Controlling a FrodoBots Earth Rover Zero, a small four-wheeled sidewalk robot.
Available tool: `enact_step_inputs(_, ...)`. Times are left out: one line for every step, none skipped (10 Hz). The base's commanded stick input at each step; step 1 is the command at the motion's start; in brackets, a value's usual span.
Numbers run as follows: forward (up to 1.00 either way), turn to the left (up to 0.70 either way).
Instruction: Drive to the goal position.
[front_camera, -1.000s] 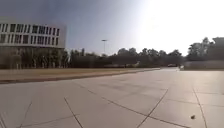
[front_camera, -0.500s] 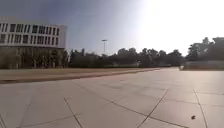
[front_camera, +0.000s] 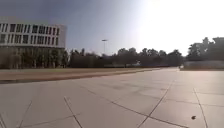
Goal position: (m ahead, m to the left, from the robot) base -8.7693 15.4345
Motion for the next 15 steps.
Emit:
enact_step_inputs(0.06, 0.00)
enact_step_inputs(0.07, 0.00)
enact_step_inputs(0.07, 0.00)
enact_step_inputs(0.07, 0.00)
enact_step_inputs(0.07, 0.00)
enact_step_inputs(0.07, 0.00)
enact_step_inputs(0.07, 0.00)
enact_step_inputs(0.06, 0.00)
enact_step_inputs(0.07, 0.00)
enact_step_inputs(0.07, 0.00)
enact_step_inputs(0.07, 0.00)
enact_step_inputs(0.06, 0.00)
enact_step_inputs(0.07, 0.00)
enact_step_inputs(0.06, 0.00)
enact_step_inputs(0.06, 0.00)
